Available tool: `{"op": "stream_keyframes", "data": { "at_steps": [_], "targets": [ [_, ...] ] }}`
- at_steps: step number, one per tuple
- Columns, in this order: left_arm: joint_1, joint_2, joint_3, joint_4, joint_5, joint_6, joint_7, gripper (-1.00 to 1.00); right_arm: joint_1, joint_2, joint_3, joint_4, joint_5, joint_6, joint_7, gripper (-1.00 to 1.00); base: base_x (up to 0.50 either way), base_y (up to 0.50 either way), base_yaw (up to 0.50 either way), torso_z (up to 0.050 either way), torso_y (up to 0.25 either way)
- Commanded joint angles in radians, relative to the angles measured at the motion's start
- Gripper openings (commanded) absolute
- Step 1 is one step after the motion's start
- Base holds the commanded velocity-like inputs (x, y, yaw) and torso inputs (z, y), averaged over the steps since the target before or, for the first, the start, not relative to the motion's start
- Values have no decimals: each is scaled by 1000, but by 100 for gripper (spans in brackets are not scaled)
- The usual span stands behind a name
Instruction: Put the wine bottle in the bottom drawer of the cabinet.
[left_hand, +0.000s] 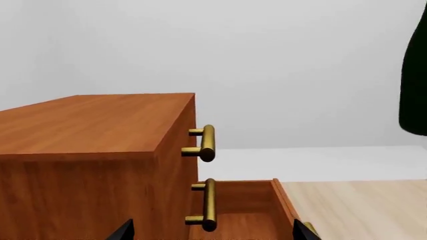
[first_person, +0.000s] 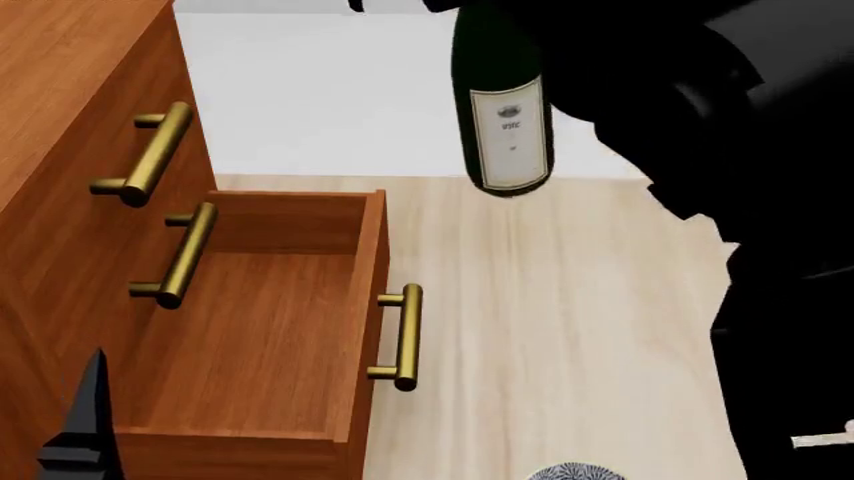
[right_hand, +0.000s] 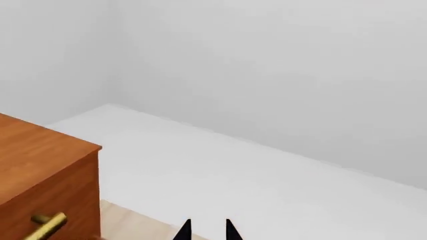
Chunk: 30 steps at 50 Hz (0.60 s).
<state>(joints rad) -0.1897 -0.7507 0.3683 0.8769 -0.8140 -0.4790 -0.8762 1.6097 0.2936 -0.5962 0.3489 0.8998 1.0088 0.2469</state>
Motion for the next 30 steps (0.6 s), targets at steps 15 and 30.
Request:
{"op": "stream_keyframes", "data": {
  "at_steps": [15,30],
  "targets": [
    [8,2,8,-12,14,18,9,100,225,-195,-54,520,-73,-77,-244,-100,0,0,0,0,1],
    [2,6,22,-10,23,18,15,100,320,-293,-91,858,-6,-210,-382,-100,0,0,0,0,1]
  ]
}}
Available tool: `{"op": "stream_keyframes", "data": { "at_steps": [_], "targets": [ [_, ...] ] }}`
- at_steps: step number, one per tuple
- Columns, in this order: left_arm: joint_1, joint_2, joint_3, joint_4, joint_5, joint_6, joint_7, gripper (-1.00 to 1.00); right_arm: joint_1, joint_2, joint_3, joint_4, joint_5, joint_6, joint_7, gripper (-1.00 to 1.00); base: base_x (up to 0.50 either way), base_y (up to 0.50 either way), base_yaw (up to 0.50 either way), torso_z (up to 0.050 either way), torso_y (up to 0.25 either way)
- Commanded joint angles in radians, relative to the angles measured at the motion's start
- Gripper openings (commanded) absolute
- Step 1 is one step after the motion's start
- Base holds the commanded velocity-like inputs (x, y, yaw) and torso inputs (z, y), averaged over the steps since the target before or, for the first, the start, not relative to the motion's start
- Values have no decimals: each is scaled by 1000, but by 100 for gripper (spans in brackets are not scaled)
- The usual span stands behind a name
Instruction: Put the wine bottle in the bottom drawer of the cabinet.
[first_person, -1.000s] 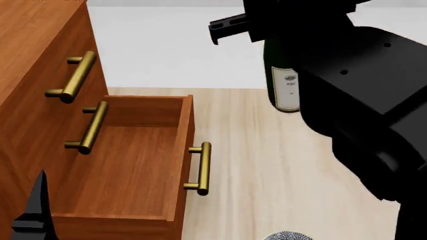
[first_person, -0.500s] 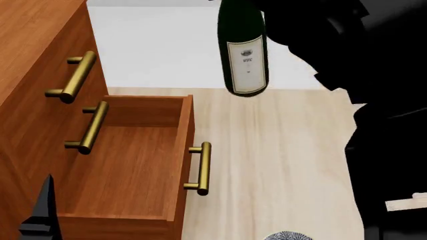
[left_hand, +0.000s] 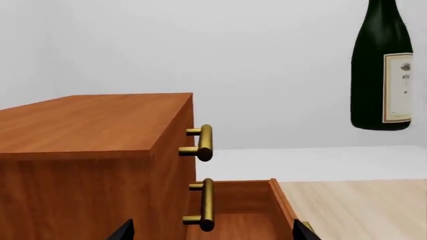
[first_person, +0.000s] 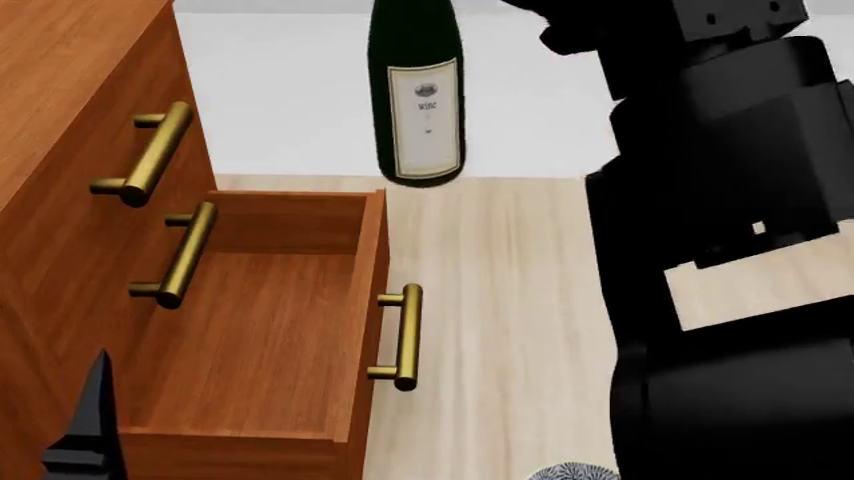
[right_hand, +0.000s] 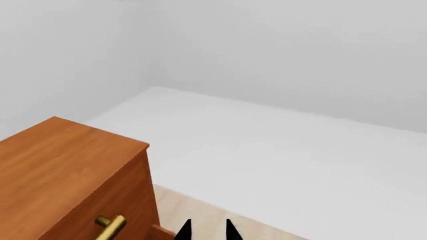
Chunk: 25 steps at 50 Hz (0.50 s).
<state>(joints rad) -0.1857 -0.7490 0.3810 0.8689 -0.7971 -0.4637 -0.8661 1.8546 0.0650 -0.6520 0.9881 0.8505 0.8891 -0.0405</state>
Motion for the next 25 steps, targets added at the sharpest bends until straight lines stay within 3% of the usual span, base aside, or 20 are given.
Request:
{"op": "stream_keyframes", "data": {
  "at_steps": [1,18,25],
  "targets": [
    [-1,5,12,-4,9,4,7,100,75,-65,-74,224,80,-100,-94,-100,0,0,0,0,0],
    [-6,-6,3,11,-6,3,-2,100,84,-65,-765,261,853,-243,-55,-100,0,0,0,1,1],
    [6,-12,-5,5,-8,15,-1,100,76,-65,-921,277,1063,-250,-78,-100,0,0,0,0,1]
  ]
}}
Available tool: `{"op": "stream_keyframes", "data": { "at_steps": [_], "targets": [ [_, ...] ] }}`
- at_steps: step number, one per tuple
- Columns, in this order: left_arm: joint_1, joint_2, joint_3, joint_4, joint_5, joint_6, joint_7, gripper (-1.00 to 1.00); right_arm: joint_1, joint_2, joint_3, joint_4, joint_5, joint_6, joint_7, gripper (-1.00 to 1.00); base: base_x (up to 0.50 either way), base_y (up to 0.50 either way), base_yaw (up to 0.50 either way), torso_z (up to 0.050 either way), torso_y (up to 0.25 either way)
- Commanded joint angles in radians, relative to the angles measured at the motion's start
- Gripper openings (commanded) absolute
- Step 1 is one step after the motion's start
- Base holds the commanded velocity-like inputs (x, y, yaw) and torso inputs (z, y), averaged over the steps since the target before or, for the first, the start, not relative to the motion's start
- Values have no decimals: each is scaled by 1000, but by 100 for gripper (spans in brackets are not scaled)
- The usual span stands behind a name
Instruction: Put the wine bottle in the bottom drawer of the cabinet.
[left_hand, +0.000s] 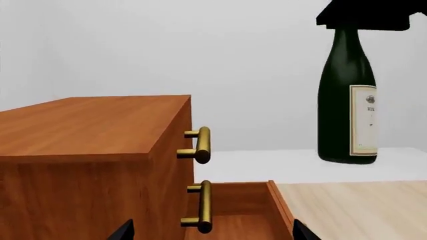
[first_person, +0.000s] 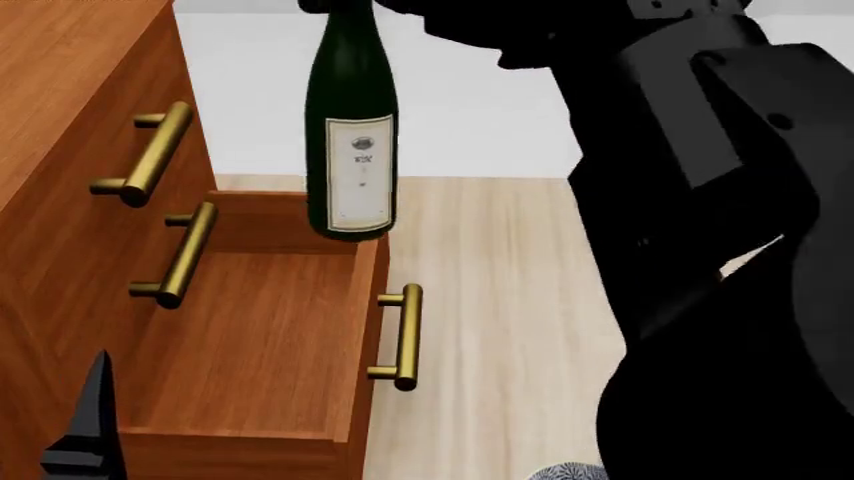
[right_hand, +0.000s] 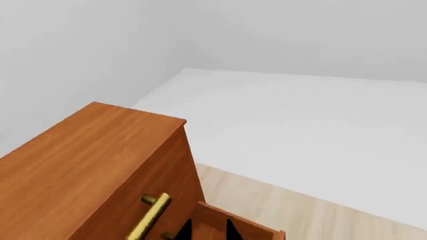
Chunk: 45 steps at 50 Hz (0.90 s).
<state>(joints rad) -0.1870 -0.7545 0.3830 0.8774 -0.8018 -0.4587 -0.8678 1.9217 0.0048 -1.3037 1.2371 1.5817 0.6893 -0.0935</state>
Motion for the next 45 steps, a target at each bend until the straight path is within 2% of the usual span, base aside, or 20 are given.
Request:
{"op": "stream_keyframes", "data": {
  "at_steps": [1,14,45],
  "targets": [
    [7,-6,-7,-3,-3,10,0,100,8,-5,-281,30,357,-49,-24,-100,0,0,0,0,0],
    [10,-2,1,-8,-2,15,6,100,17,-5,-375,26,492,-47,-45,-100,0,0,0,0,1],
    [29,-10,0,-20,6,40,15,100,-16,-5,-352,-47,555,-69,-69,-100,0,0,0,0,1]
  ]
}}
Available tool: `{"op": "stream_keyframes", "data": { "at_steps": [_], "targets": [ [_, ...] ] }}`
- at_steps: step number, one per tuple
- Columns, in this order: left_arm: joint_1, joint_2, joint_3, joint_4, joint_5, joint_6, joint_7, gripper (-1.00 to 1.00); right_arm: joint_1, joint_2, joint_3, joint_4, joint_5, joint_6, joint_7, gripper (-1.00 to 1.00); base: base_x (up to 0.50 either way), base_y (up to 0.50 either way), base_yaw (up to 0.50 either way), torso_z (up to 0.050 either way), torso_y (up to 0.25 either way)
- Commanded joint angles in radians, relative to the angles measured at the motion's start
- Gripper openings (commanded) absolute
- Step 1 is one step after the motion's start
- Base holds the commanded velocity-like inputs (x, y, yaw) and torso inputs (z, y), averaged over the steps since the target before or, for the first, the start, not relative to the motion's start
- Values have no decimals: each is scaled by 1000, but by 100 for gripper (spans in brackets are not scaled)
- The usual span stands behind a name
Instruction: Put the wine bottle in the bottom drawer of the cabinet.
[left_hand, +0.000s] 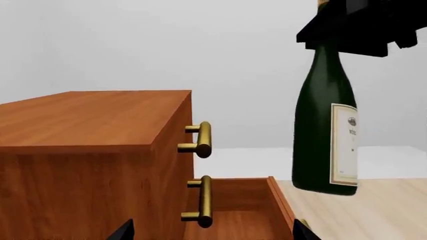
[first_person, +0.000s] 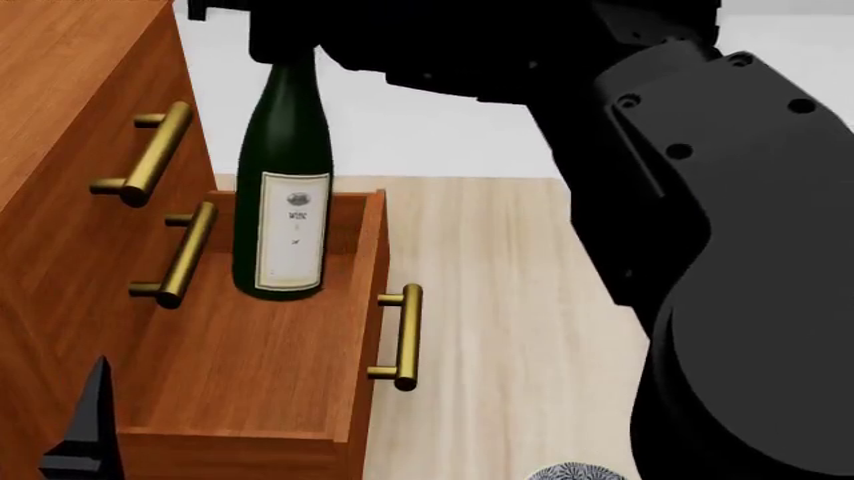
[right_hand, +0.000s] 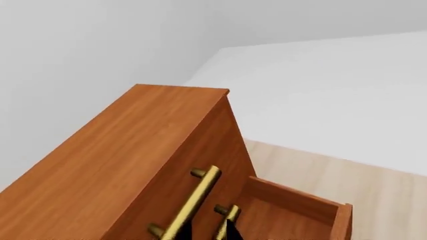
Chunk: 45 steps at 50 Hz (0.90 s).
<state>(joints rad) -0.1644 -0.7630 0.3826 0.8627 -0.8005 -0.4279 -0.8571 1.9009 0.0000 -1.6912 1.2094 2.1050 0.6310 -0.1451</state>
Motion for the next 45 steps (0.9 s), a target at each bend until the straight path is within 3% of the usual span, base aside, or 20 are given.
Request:
{"op": "stream_keyframes", "data": {
  "at_steps": [1,45],
  "targets": [
    [7,-2,2,-6,6,9,5,100,4,0,36,-22,35,-11,-18,-100,0,0,0,0,0],
    [30,-25,11,14,36,39,25,100,17,0,52,-68,-3,-7,-18,-100,0,0,0,0,-3]
  ]
}}
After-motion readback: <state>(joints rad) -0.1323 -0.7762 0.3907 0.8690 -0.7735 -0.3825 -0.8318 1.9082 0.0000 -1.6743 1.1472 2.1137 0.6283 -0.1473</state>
